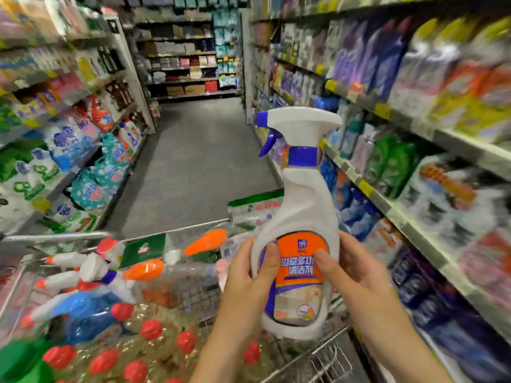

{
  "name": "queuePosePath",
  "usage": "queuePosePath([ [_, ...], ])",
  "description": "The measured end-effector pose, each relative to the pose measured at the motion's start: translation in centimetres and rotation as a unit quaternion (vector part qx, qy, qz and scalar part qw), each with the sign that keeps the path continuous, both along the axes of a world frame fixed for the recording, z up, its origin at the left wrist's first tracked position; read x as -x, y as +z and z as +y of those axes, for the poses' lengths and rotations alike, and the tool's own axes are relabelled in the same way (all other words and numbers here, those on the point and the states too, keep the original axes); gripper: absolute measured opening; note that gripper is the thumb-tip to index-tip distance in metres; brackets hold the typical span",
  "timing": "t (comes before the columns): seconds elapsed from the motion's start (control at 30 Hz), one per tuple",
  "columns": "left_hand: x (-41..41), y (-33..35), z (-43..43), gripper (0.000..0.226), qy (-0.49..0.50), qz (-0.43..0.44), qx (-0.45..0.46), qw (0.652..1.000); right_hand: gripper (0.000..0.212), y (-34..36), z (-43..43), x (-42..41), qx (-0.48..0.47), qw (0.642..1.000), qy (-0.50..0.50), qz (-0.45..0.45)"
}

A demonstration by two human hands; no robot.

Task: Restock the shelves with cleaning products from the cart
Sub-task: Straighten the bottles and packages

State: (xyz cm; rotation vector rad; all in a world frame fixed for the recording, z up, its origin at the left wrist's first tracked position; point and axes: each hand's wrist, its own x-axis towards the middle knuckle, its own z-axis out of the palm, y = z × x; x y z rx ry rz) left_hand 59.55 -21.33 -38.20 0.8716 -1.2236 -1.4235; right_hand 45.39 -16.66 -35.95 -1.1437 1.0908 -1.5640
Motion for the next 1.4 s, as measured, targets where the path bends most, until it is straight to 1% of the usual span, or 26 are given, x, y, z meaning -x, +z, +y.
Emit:
queuePosePath([
  [0.07, 3.9, 0.4, 0.8, 0.034, -0.033, -0.005, 0.001, 0.999, 0.032, 0.5, 1.6, 3.6, 0.007, 1.0, -0.022, -0.007],
  [0.13, 7.8, 0.6, 1.5, 0.029, -0.061, -0.008, 0.01, 0.998, 0.033, 0.9, 3.3, 7.3, 0.009, 0.999, -0.044, -0.016],
  [0.27, 15.8, 1.0, 2.6, 0.022, -0.112, -0.005, 0.015, 0.994, 0.033, 1.7, 6.1, 14.4, 0.022, 0.994, -0.104, 0.007],
  [0.43, 24.2, 2.5, 3.4, 0.037, -0.171, 0.0, 0.015, 0.985, 0.031, 3.0, 8.6, 21.8, 0.03, 0.984, -0.174, 0.037],
  [0.53, 28.5, 3.3, 2.7, 0.049, -0.205, -0.001, 0.009, 0.979, 0.031, 3.8, 8.5, 25.3, 0.028, 0.974, -0.218, 0.052],
  [0.63, 32.3, 4.2, 0.9, 0.057, -0.231, 0.0, -0.003, 0.973, 0.029, 4.5, 7.2, 28.2, 0.031, 0.967, -0.249, 0.041],
  [0.77, 37.3, 5.2, -2.2, 0.053, -0.262, 0.005, 0.006, 0.965, 0.022, 5.5, 4.9, 31.9, 0.036, 0.955, -0.29, 0.054],
  [0.83, 39.8, 5.8, -4.0, 0.048, -0.28, 0.012, 0.021, 0.96, 0.018, 6.1, 3.3, 34.0, 0.037, 0.946, -0.317, 0.061],
  [0.93, 43.6, 6.8, -7.3, 0.041, -0.3, 0.019, 0.039, 0.953, 0.017, 6.8, 0.2, 36.9, 0.036, 0.929, -0.358, 0.091],
  [1.07, 48.3, 8.3, -11.8, 0.04, -0.301, 0.019, 0.076, 0.951, 0.015, 7.8, -4.4, 40.4, 0.029, 0.9, -0.421, 0.114],
  [1.13, 50.6, 9.2, -13.7, 0.039, -0.295, 0.008, 0.125, 0.947, 0.011, 8.2, -6.6, 42.2, 0.023, 0.882, -0.456, 0.12],
  [1.2, 52.8, 9.8, -15.2, 0.038, -0.284, -0.011, 0.197, 0.938, 0.008, 8.2, -8.4, 43.7, 0.023, 0.862, -0.49, 0.128],
  [1.27, 54.8, 10.1, -16.1, 0.048, -0.279, -0.047, 0.26, 0.923, 0.018, 8.1, -9.8, 44.8, 0.011, 0.835, -0.523, 0.173],
  [1.3, 55.6, 10.2, -16.4, 0.054, -0.283, -0.055, 0.272, 0.918, 0.025, 7.9, -10.2, 45.2, -0.002, 0.821, -0.534, 0.202],
  [1.37, 56.9, 10.4, -16.7, 0.061, -0.299, -0.041, 0.263, 0.916, 0.031, 7.4, -10.9, 45.8, -0.028, 0.803, -0.546, 0.239],
  [1.4, 57.4, 10.5, -16.9, 0.066, -0.302, -0.036, 0.26, 0.917, 0.029, 7.1, -11.2, 46.1, -0.045, 0.801, -0.546, 0.239],
])
